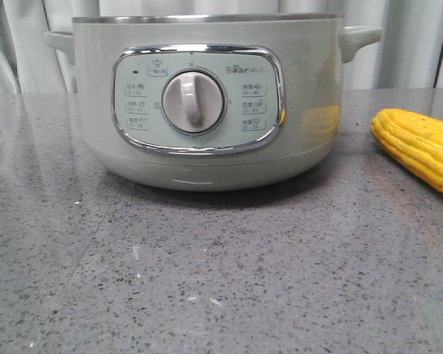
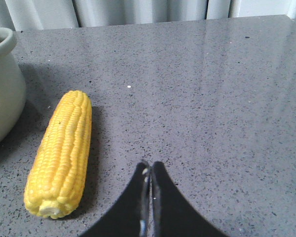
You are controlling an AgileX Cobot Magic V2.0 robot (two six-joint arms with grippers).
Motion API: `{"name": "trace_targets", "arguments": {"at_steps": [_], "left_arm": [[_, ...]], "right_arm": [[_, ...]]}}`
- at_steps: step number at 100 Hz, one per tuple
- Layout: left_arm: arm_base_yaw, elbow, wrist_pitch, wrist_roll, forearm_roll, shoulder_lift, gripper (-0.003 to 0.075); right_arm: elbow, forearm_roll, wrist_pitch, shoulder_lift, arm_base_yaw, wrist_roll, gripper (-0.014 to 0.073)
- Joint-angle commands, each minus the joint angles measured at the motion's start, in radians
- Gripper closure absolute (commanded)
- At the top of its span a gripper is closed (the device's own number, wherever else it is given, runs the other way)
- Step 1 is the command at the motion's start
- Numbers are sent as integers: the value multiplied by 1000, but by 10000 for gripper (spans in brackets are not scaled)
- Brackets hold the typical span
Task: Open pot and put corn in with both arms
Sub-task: 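Lift the glass lid off the pot with the left gripper, then lower the glass lid onto the table beside the pot, left gripper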
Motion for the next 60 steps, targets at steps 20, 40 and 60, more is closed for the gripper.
{"name": "trace_targets", "arguments": {"at_steps": [20,40,60], "left_arm": [[224,166,-117,1,0,-195,741],[284,338,-133,-16,-12,-251,741],[284,506,-294,-16,-89,-232,741]], "right_arm": [[-26,3,-84,15,1,-12,665],[-26,3,-84,15,1,-12,665],[-26,3,-84,15,1,-12,665]]}}
